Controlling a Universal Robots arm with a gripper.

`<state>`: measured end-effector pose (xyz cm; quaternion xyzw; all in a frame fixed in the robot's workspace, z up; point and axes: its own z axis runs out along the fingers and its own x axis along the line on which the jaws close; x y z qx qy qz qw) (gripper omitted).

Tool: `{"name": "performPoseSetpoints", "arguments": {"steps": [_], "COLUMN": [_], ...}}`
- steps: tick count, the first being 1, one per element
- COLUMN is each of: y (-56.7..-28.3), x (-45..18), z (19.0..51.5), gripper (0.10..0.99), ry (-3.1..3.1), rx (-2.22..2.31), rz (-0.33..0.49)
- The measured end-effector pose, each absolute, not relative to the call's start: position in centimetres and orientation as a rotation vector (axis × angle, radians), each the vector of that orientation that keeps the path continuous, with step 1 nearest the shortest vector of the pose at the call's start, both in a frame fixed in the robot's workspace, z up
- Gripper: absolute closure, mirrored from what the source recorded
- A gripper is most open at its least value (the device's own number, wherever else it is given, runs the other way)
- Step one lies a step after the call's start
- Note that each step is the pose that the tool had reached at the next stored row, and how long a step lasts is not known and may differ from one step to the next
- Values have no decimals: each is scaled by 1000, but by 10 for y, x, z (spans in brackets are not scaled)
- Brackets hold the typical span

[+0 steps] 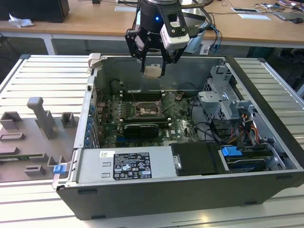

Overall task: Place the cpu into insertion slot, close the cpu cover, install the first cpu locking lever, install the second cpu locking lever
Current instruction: 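Place the cpu into insertion slot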

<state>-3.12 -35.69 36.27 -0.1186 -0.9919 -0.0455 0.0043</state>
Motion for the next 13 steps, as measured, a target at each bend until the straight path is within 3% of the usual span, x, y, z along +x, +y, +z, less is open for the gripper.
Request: {"name": "performPoseSetpoints", "arguments": {"steps": [13], "y": [-357], "x": [-31], "z": [363], "gripper": [545], "ry": [-3102], "rx": [-427], "rz": [-143]}}
